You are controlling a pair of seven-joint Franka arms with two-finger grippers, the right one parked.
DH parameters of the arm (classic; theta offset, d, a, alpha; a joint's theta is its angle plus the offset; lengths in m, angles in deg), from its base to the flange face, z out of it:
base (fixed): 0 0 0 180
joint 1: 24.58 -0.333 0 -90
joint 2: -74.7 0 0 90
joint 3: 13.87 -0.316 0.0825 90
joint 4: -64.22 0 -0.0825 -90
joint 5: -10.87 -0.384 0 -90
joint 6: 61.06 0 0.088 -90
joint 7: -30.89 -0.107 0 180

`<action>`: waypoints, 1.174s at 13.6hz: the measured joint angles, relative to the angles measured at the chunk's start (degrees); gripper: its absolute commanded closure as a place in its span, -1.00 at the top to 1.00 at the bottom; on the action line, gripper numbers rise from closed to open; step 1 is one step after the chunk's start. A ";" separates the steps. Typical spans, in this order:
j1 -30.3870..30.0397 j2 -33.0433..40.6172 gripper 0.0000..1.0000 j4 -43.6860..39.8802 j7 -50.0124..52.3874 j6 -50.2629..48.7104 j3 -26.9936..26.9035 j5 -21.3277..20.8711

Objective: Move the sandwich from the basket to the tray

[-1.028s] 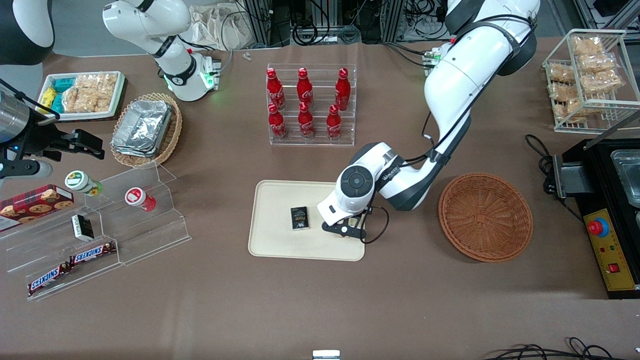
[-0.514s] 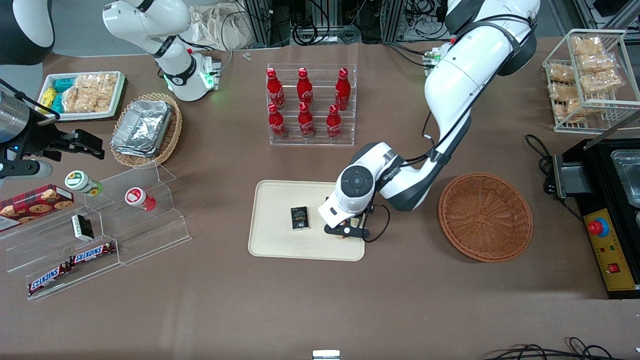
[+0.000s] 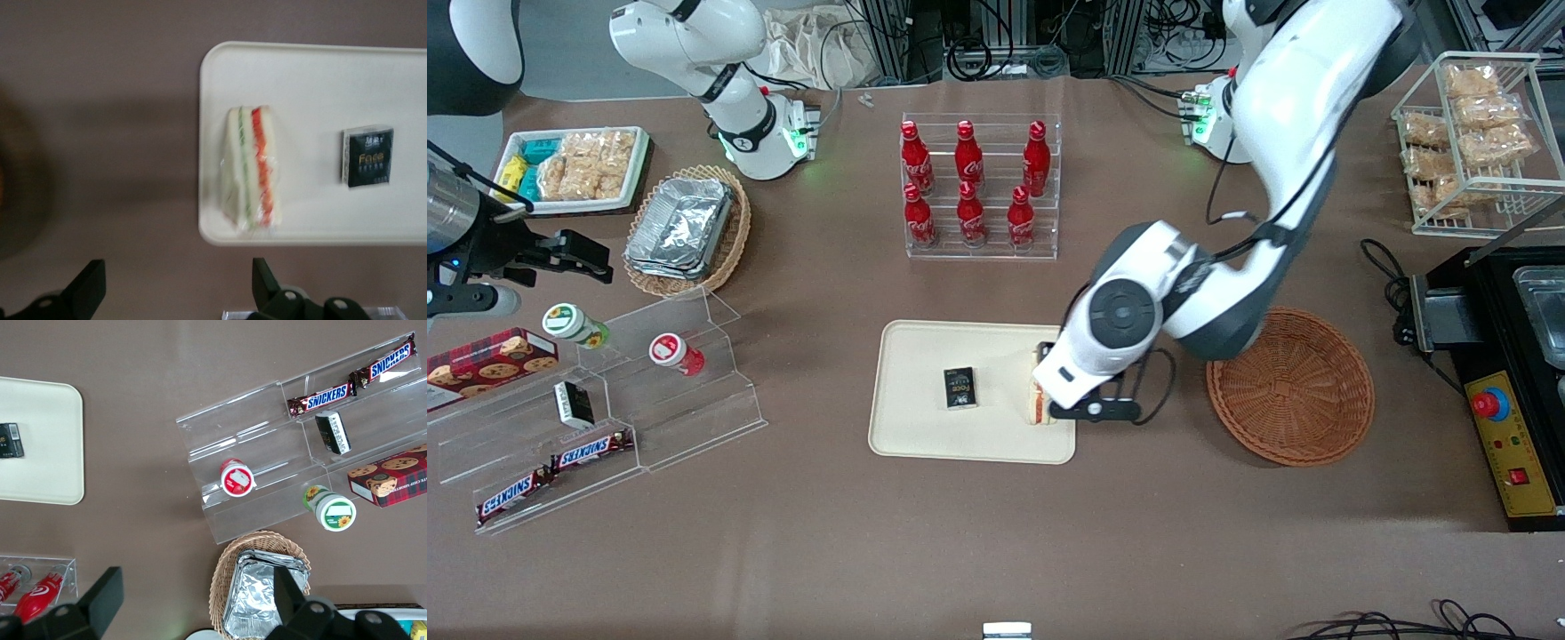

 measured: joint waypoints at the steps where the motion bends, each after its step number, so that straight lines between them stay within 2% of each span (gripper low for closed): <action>1: -2.13 2.82 0.98 -0.03 -2.54 -3.85 0.00 1.41; 4: -8.46 10.85 0.99 0.00 -11.08 -15.45 -0.08 2.16; 9: -16.39 17.76 1.00 0.25 -14.75 -22.69 -0.35 2.16; 13: -17.87 19.04 1.00 0.42 -14.77 -24.93 -0.58 -2.21; 16: -18.63 19.09 1.00 1.07 -14.75 -25.01 -2.13 -2.61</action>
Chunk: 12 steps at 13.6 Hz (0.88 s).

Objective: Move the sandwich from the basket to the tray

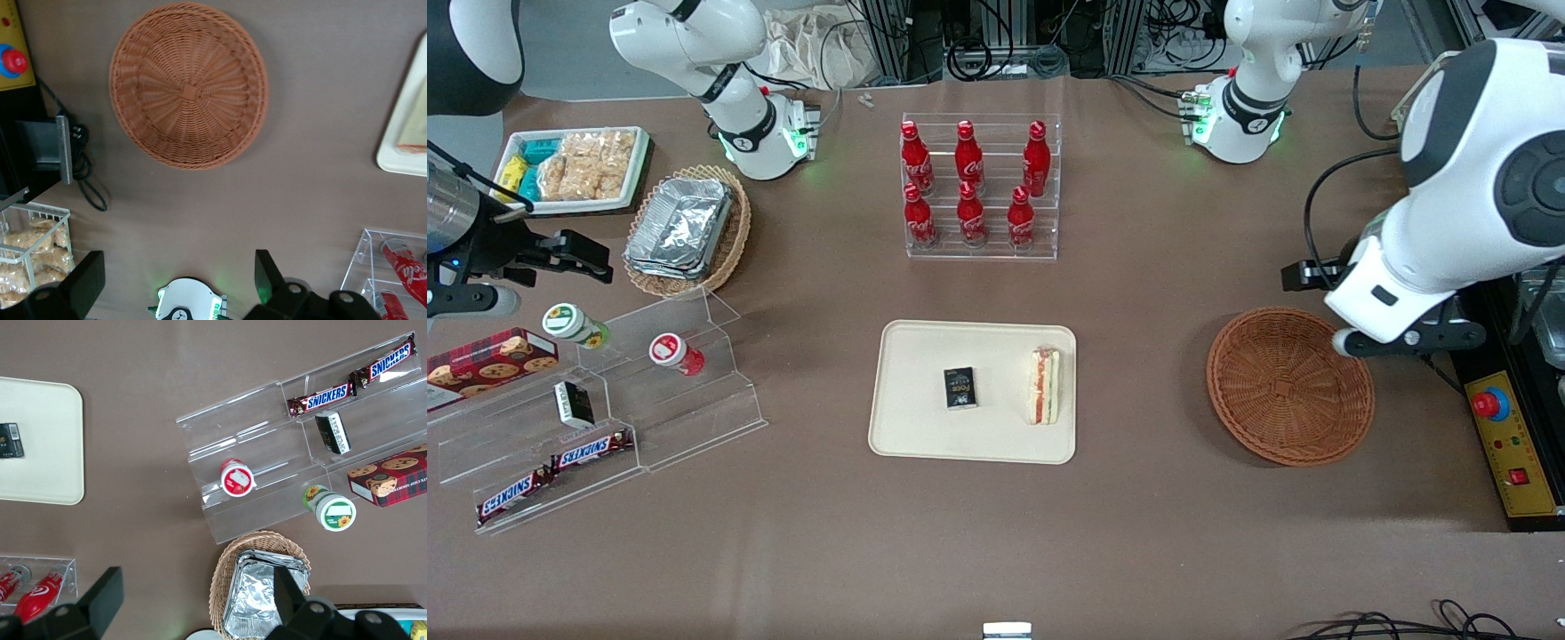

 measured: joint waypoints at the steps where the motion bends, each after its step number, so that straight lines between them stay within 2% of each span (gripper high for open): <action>1: -1.05 0.00 1.00 0.32 -0.57 0.00 -0.30 0.00; 4: -3.18 0.02 1.00 0.63 -4.26 0.05 -0.68 0.00; 6: -2.19 0.26 1.00 0.71 -5.11 0.34 -2.47 0.26; 7: -0.52 0.58 1.00 0.95 -6.15 0.70 -4.89 0.88; 10: 6.92 3.78 1.00 4.93 -11.27 4.76 -17.33 4.76; 12: 8.30 6.71 1.00 9.43 -13.10 8.04 -21.03 5.81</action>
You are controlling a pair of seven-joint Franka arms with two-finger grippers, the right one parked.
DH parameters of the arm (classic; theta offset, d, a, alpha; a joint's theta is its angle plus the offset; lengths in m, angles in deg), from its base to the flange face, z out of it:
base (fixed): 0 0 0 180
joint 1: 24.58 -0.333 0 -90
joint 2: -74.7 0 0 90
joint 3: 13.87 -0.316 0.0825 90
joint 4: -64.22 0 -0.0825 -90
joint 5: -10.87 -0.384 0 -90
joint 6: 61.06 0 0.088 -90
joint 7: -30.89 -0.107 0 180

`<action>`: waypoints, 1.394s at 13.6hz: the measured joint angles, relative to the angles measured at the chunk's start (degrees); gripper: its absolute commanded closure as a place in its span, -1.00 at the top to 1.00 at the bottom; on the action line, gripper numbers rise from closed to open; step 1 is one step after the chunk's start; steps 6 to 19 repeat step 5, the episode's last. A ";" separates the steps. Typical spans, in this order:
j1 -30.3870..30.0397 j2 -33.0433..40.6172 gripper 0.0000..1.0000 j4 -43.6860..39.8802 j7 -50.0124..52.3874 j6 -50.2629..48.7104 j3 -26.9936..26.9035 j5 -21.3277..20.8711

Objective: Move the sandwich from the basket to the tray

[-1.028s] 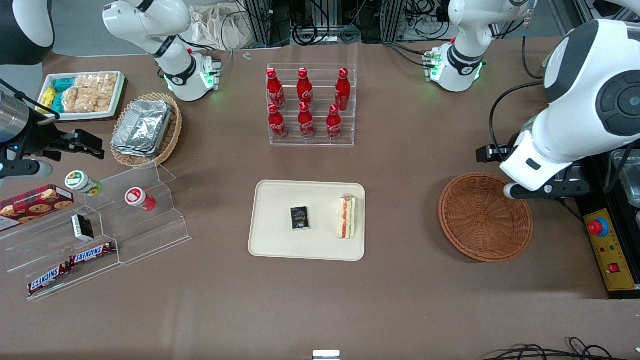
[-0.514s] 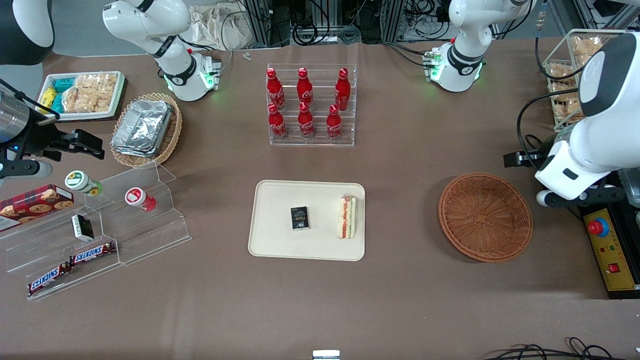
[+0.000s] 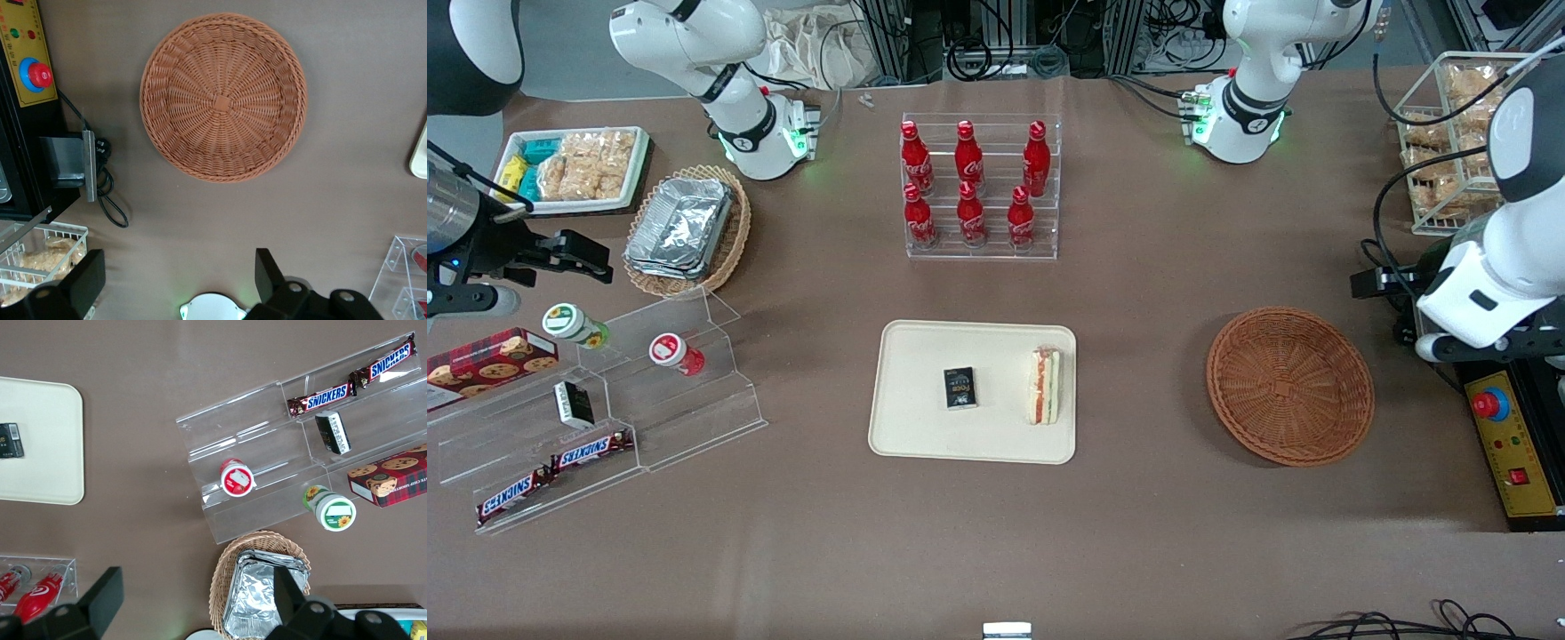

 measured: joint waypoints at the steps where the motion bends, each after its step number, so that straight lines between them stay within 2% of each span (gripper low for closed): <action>1: 0.00 0.90 1.00 1.52 -0.19 0.85 -0.48 0.19; 19: 0.32 0.31 1.00 2.68 -0.21 2.06 -0.60 0.34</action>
